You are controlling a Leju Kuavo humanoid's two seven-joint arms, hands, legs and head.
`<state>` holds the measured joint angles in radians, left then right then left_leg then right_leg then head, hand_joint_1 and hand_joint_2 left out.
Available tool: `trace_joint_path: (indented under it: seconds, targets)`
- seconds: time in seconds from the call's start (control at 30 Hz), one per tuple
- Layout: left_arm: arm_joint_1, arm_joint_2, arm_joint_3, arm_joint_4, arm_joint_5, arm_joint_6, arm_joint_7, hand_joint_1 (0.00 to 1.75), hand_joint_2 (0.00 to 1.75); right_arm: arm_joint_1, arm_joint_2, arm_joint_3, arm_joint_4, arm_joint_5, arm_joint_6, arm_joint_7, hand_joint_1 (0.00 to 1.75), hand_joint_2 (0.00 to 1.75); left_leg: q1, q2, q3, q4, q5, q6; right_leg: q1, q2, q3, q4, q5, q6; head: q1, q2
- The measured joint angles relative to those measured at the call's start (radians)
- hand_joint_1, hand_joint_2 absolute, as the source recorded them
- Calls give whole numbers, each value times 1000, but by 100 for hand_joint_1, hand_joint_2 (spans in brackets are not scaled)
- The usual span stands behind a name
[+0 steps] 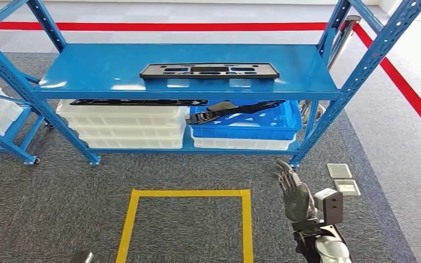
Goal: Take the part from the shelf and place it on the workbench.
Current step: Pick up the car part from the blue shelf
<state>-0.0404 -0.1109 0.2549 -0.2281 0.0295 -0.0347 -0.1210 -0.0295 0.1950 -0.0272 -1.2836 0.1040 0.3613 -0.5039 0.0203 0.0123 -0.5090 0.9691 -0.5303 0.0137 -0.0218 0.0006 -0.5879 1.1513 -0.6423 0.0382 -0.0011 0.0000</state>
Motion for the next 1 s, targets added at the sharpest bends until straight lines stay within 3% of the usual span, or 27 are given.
trace_joint_path:
  seconds: [0.03, 0.07, 0.1, 0.17, 0.2, 0.23, 0.3, 0.4, 0.47, 0.53, 0.57, 0.6, 0.63, 0.73, 0.8, 0.9, 0.97, 1.0]
  targets:
    - [1, -1, 6, 0, 8, -8, 2, 0, 0, 5, 0, 2, -12, -2, -5, 11, 0, 0, 1, 0, 1, 0, -1, 0, -2, 0, -39, 71, -24, 4, 0, 0]
    - [2, -3, 12, 0, 16, -15, 4, 0, 0, 11, -1, 5, -23, -3, -13, 27, 0, 0, 3, -1, 2, 1, -4, -2, -3, 0, -68, 118, -30, 7, 0, 0]
    - [4, -5, 18, 0, 22, -21, 5, 0, 0, 15, -1, 7, -34, -4, -24, 45, 0, 0, 6, -2, 5, 2, -7, -5, -5, 0, -79, 126, -15, 12, 0, 0]
    - [6, -9, 30, 0, 28, -27, 6, 0, 0, 19, -1, 13, -58, -2, -50, 83, 0, 0, 15, -4, 15, 9, -19, -19, -11, -1, -45, 23, 65, 23, 0, 0]
    - [7, -10, 35, 0, 30, -28, 5, 0, 0, 21, -1, 18, -68, -1, -64, 101, 0, 0, 17, -5, 17, 15, -27, -28, -12, -1, -20, -38, 96, 28, 1, 0]
    - [6, -10, 41, 1, 30, -30, 4, 0, 0, 23, -1, 23, -79, 1, -78, 121, 0, 0, 18, -6, 17, 23, -35, -36, -13, -1, -1, -85, 113, 26, 2, 0]
    - [4, -10, 51, 1, 31, -33, 1, 0, 0, 34, -1, 36, -99, 5, -105, 163, 0, 0, 15, -8, 12, 33, -43, -48, -10, 1, 5, -105, 105, 11, 2, 0]
    - [4, -13, 66, 2, 35, -37, -4, 0, 0, 48, 3, 58, -132, 14, -142, 229, 0, 0, 18, -8, 8, 48, -57, -55, -9, 1, 4, -100, 97, -17, 0, 0]
    - [2, -14, 76, 2, 37, -38, -7, 0, 0, 49, 6, 79, -156, 16, -157, 270, 0, 0, 17, -8, -30, 127, -101, -56, -8, 0, 7, -100, 93, -27, 0, 0]
    - [2, -15, 84, 2, 37, -42, -10, 0, 0, 51, 6, 102, -172, 12, -161, 298, 0, 0, 12, -8, -106, 269, -156, -52, -2, -1, 9, -100, 89, -33, 0, 0]
    - [4, -15, 87, 2, 37, -44, -11, 0, 0, 53, 5, 113, -177, 9, -162, 306, 0, 0, 8, -8, -139, 323, -167, -47, 3, -1, 11, -100, 87, -37, 0, 0]
    - [6, -15, 90, 3, 37, -46, -12, 0, 0, 55, 2, 121, -182, 5, -162, 310, 0, 0, 3, -8, -156, 341, -157, -40, 8, 0, 15, -99, 84, -41, 0, 0]
    - [7, -15, 94, 3, 37, -48, -14, 0, 0, 57, -1, 130, -187, 1, -163, 311, 0, 0, -3, -8, -153, 317, -125, -28, 13, 0, 20, -100, 81, -45, 0, 0]
    - [7, -13, 101, 3, 36, -49, -19, 0, 0, 58, -10, 153, -205, 3, -173, 307, 0, 0, -29, -10, -95, 149, -14, 21, 23, 2, 36, -102, 71, -51, 1, 0]
    - [7, -13, 105, 3, 34, -50, -21, 0, 0, 58, -15, 167, -216, 17, -183, 301, 0, 0, -41, -11, -80, 107, 0, 42, 20, 2, 35, -103, 69, -46, 1, 0]
    - [6, -14, 112, 3, 32, -50, -24, 0, 0, 59, -23, 190, -243, 49, -198, 290, 0, 0, -39, -9, -67, 70, 1, 44, 19, 0, 32, -103, 64, -32, 1, 0]
    - [5, -16, 117, 3, 31, -51, -25, 0, 0, 56, -33, 203, -262, 74, -206, 285, 0, 0, -29, -6, -52, 43, 4, 41, 20, 1, 11, -52, 29, -21, 1, 0]
    - [5, -17, 120, 3, 30, -52, -25, 0, 0, 55, -39, 210, -269, 87, -211, 282, 0, 0, -27, -5, -49, 40, 5, 39, 18, 1, -14, 3, 2, -17, 1, 0]
